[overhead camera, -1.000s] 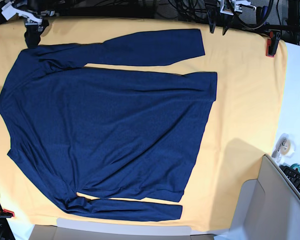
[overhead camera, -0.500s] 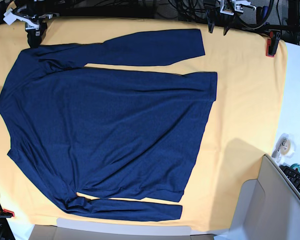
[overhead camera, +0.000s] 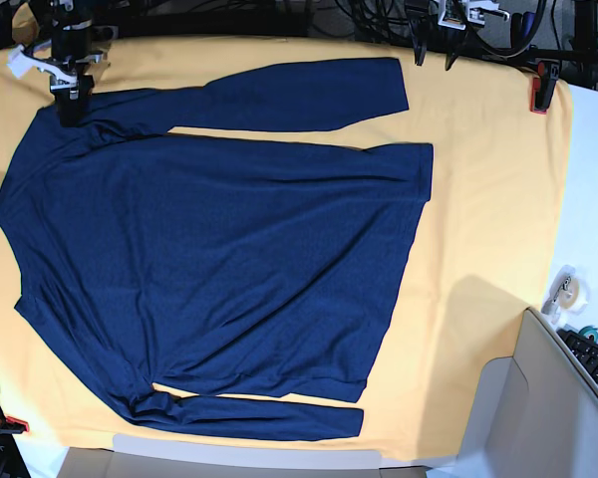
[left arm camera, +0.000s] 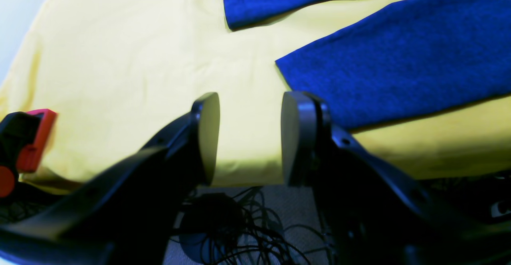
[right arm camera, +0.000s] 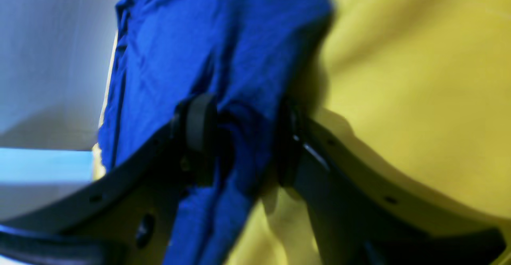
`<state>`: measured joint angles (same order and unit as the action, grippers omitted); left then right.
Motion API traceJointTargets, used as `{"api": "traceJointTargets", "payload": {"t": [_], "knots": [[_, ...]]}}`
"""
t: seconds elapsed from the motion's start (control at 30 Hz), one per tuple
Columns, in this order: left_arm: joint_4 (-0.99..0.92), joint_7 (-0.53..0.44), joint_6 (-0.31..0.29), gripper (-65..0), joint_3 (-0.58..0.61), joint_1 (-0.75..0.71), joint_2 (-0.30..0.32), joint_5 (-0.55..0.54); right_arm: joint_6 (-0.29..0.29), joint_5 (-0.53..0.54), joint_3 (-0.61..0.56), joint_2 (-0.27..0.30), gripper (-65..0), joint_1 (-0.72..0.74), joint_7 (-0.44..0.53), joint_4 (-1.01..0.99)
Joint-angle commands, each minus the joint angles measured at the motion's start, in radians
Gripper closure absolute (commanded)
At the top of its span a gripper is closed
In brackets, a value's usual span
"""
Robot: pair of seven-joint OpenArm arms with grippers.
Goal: Fold the T-shirt properly
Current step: 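Lower the right gripper onto the shirt's shoulder by the collar and grasp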
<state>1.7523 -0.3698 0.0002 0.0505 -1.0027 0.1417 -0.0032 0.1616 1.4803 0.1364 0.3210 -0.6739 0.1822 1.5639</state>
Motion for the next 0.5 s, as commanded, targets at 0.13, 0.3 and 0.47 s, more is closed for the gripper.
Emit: {"api": "traceJointTargets", "payload": {"t": [0.13,0.3,0.47], "knots": [[0.016,-0.028,0.002,-25.2,-0.004,-0.018,-0.003,-0.004,-0.009,0.003,0.004,0.011,-15.0,0.044,-0.072,-0.062],[0.024,-0.028,0.002,-25.3,-0.001,-0.026,-0.003,-0.005,-0.010,0.003,0.004,0.034,0.0,0.067,-0.169,-0.125],[0.127,0.056,0.002,-25.6,0.059,-0.029,0.002,-0.019,-0.010,0.003,0.004,0.033,0.0,0.085,-0.194,-0.184]]}}
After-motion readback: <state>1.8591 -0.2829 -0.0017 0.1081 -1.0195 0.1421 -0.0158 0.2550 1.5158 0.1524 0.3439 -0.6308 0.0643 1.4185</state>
